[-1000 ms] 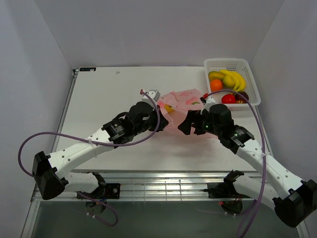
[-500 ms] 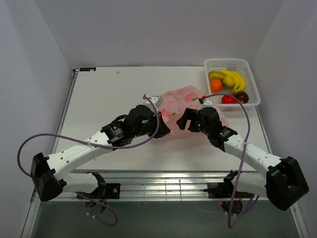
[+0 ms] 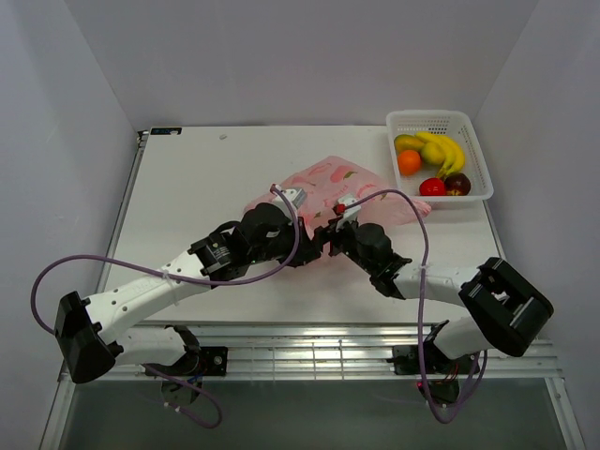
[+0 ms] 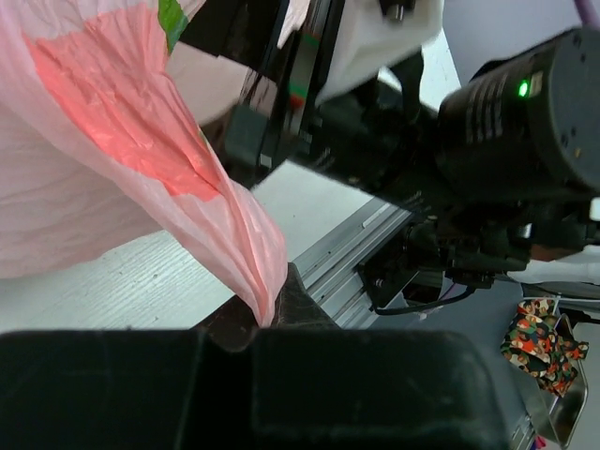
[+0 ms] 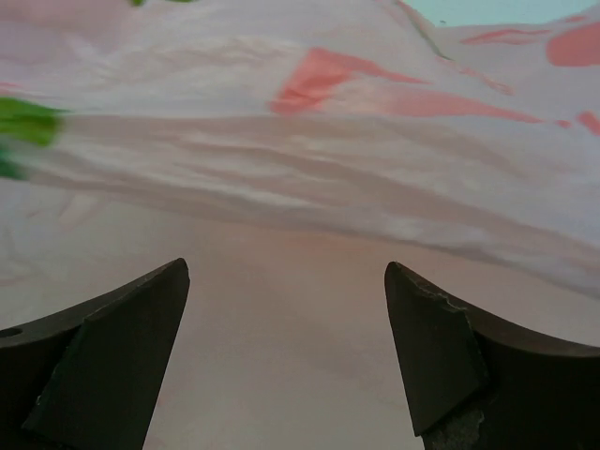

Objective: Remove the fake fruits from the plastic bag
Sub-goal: Take out the fake fruit from the plastic bag, then place the plastic bag at the center of the board, then place the fake fruit in the bin.

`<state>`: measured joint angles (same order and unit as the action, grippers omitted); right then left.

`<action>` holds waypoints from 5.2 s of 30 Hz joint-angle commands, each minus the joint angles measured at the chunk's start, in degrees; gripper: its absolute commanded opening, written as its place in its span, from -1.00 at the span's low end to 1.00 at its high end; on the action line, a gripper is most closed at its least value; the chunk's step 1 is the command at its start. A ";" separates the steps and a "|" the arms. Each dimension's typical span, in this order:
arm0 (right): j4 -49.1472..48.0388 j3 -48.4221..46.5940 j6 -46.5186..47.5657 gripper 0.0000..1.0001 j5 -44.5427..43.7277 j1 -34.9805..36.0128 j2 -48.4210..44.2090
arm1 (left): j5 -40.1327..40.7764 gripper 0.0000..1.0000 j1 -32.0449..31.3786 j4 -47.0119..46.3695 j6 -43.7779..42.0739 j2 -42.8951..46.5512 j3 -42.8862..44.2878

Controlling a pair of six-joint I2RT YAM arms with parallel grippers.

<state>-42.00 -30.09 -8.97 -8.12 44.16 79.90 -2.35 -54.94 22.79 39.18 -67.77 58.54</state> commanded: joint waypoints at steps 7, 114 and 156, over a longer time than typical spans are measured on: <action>-13.30 4.34 1.68 0.80 -3.90 6.55 5.25 | 2.44 -1.00 -0.26 2.52 1.34 3.60 -0.18; 12.09 0.56 -28.83 -0.69 2.92 9.19 -12.62 | 18.26 -1.00 0.53 28.28 5.56 11.25 1.23; 46.38 -51.03 2.03 0.80 15.85 -49.96 13.70 | 26.97 0.96 25.22 26.18 -7.45 -0.09 21.09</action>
<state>2.52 -75.18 -9.26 5.50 -5.61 93.45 28.29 -33.76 54.11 34.65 -72.88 79.13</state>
